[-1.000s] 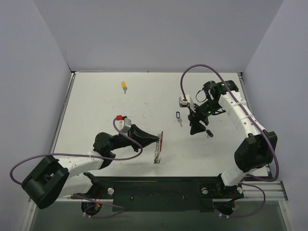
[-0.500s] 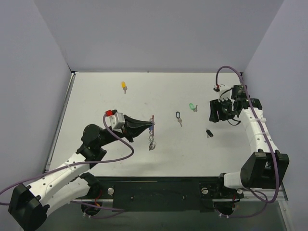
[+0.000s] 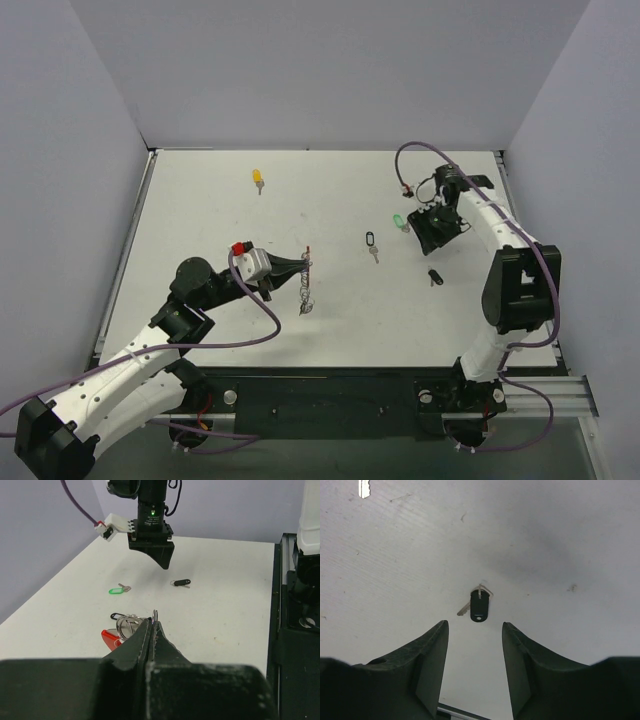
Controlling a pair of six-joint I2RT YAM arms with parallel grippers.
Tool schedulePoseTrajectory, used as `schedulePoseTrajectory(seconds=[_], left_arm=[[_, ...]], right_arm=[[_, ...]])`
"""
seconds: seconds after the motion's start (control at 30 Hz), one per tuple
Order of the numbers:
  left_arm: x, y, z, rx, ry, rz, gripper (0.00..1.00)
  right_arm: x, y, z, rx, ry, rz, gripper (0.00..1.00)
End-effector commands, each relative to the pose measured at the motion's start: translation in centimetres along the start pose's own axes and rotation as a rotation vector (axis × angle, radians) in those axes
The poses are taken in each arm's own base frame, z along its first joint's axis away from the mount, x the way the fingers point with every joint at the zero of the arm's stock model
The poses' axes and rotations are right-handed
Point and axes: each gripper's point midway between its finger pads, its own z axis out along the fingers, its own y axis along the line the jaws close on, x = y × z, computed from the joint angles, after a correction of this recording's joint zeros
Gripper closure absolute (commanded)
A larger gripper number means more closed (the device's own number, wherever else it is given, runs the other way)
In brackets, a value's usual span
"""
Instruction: Put the keys on the keyring
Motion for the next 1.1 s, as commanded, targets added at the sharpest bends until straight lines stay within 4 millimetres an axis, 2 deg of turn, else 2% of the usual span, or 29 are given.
schedulePoseTrajectory(seconds=[0.0,0.27,0.53,1.07], left_arm=[[-0.9,0.9,-0.3,-0.029,-0.009,0.080,1.00],[-0.2,0.9,-0.2,-0.023,0.015,0.074,1.00],[0.1,0.9,-0.2,-0.016,0.025,0.071,1.00],[0.0,0.7,-0.2,-0.007,0.022,0.071,1.00]], right_arm=[[1.9,0.5,0.3,0.078,0.185,-0.072,0.58],[2.5,0.3,1.9,0.138,0.281,-0.081,0.60],[3.3,0.4,3.3,0.112,0.326,-0.058,0.73],[3.8,1.1,4.9,0.054,0.368,-0.042,0.80]])
